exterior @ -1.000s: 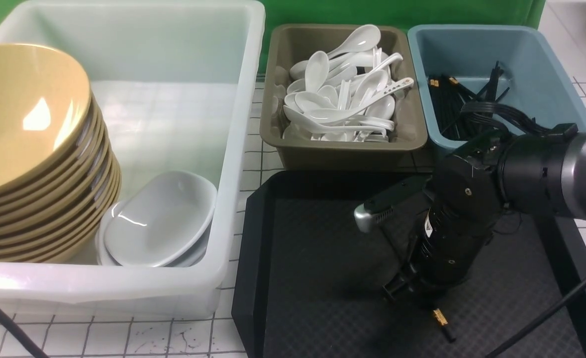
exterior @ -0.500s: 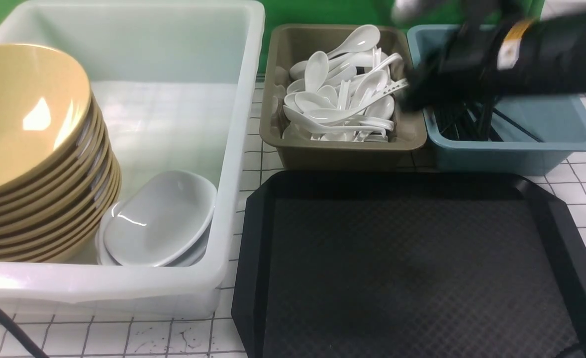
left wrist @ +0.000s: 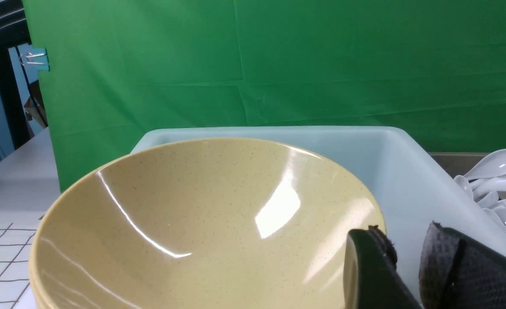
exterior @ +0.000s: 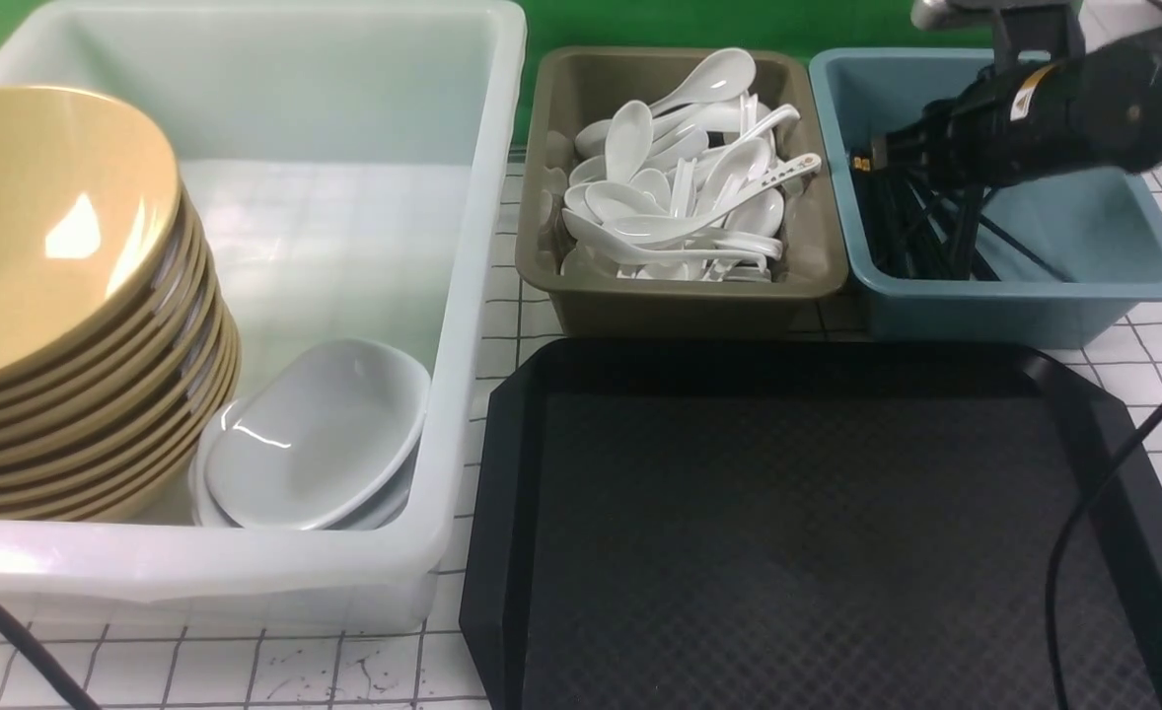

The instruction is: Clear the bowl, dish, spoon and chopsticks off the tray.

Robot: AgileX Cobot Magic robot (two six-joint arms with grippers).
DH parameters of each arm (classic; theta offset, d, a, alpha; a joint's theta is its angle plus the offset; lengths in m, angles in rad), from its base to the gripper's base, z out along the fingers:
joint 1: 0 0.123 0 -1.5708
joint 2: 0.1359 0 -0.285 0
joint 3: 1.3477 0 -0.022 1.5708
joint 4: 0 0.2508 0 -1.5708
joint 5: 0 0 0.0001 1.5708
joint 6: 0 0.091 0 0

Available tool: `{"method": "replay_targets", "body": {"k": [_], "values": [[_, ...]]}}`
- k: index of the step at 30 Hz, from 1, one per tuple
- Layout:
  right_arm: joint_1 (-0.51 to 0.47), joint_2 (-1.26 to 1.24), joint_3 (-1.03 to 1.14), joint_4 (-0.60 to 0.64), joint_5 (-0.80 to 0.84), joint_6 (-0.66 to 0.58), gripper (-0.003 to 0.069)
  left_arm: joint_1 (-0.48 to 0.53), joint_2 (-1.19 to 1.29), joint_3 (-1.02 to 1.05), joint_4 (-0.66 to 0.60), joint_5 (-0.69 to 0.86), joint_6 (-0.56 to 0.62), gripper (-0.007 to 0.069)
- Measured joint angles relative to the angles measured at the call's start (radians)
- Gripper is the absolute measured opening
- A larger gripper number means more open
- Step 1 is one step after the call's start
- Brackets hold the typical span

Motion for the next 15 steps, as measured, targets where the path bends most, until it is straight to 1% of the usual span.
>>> {"method": "replay_targets", "body": {"k": [2,4,5,6,7,8,9,10,11,12,13,15], "values": [[0.000,-0.051,-0.002,0.000,0.071,-0.044,0.0302,0.000,0.000,0.000,0.000,0.000,0.000,0.0139],[0.008,-0.171,0.020,0.003,0.128,-0.130,0.0239,0.000,0.000,0.000,0.000,0.000,0.000,0.0139],[0.009,-0.171,0.020,0.003,0.130,-0.130,0.0232,0.000,0.000,0.000,0.000,0.000,0.000,0.0139],[0.025,-0.275,0.059,0.003,0.137,-0.159,0.0162,0.000,0.000,0.000,0.000,0.000,0.000,0.0139],[0.033,-0.330,0.085,0.005,0.136,-0.170,0.0134,0.000,0.000,0.000,0.000,0.000,0.000,0.0139],[0.046,-0.398,0.123,0.006,0.127,-0.175,0.0091,0.000,0.000,0.000,0.000,0.000,0.000,0.0139],[0.055,-0.438,0.150,0.007,0.122,-0.177,0.0071,0.000,0.000,0.000,0.000,0.000,0.000,0.0139],[0.077,-0.529,0.220,0.009,0.094,-0.180,0.0043,0.000,0.000,0.000,0.000,0.000,0.000,0.0139],[0.089,-0.588,0.278,0.010,0.071,-0.181,0.0037,0.000,0.000,0.000,0.000,0.000,0.000,0.0139],[0.091,-0.600,0.291,0.009,0.066,-0.181,0.0036,0.000,0.000,0.000,0.000,0.001,0.000,0.0139],[0.108,-0.695,0.406,0.009,0.012,-0.181,0.0036,0.000,0.000,0.000,0.000,0.001,0.000,0.0139],[0.114,-0.768,0.511,0.009,-0.038,-0.182,0.0036,0.000,0.000,0.000,0.000,0.002,0.000,0.0139]]}}
